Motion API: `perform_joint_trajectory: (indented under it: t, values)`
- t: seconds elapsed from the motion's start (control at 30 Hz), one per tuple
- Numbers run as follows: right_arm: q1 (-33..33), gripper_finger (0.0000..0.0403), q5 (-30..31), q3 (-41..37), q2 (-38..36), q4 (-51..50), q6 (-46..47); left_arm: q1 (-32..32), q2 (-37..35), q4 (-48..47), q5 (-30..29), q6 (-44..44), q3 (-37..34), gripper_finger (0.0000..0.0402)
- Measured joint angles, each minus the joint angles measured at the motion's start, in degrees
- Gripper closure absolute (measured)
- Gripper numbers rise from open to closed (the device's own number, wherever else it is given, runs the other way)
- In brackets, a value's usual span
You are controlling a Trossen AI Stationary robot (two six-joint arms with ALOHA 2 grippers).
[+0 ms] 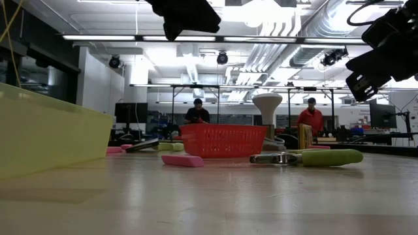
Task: Pick & Place School Supplies
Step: Put the yellow box of crayons into the yellow bin
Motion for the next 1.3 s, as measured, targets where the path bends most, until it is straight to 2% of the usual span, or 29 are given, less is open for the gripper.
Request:
perform_joint_trajectory:
  t: [0.23, 0.47, 0.6, 0.83, 1.13, 1.3]
  values:
    - [0.0, 0.04, 2.5, 0.0, 0.0, 0.3, 5.2, 1.0, 0.0, 0.3, -0.1, 0.0, 0.0, 0.0319]
    - [0.0, 0.04, 2.5, 0.2, 0.0, 5.2, -7.8, 2.1, 0.0, 0.3, -0.1, 0.0, 0.0, 0.0319]
    - [-0.8, 0.04, 5.1, 5.0, 1.9, 0.6, -13.5, 2.7, 0.0, 0.3, -0.1, 0.0, 0.0, 0.0319]
    - [-5.1, 0.04, 3.8, 18.0, 15.7, -12.3, -17.2, 3.7, 0.0, 0.4, -0.1, -0.1, 0.0, 0.0319]
    - [-12.3, 0.04, 5.1, 34.1, 35.4, -24.4, -30.8, 4.2, 0.0, 0.4, -0.1, -0.2, 0.0, 0.0319]
    - [-18.6, 0.04, 3.6, 44.6, 44.5, -37.6, -35.3, 4.2, 0.0, 0.4, -0.1, -0.3, 0.0, 0.0319]
